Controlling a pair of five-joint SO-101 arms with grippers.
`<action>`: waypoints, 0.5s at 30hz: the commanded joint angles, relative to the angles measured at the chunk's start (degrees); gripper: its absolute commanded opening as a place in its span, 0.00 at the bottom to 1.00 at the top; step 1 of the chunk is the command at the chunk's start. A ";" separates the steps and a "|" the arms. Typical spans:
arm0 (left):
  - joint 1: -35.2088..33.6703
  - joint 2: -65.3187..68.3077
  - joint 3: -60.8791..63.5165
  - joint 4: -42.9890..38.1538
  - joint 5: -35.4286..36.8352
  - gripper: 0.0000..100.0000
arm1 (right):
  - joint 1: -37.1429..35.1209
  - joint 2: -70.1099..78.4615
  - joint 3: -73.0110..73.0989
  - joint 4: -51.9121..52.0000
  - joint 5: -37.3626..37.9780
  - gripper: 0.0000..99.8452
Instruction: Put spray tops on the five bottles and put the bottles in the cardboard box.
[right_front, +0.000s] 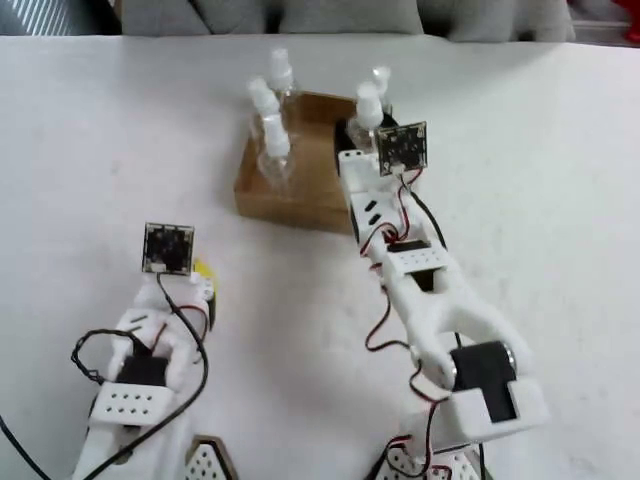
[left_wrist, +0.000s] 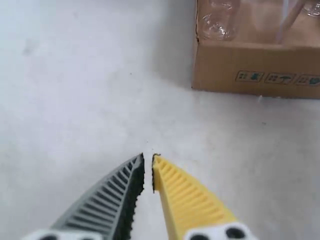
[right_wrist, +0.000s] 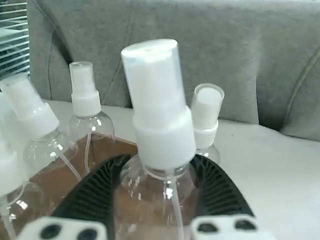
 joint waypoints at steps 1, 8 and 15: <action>-0.04 -1.01 -0.53 -0.18 -0.53 0.06 | 1.54 2.77 -4.40 -5.23 0.70 0.02; -0.04 -1.01 -0.09 -1.93 -0.53 0.06 | 2.33 9.71 -4.40 -13.49 0.79 0.02; -0.04 -1.01 -0.09 -1.93 -0.53 0.06 | 1.98 9.89 -4.40 -13.32 0.79 0.02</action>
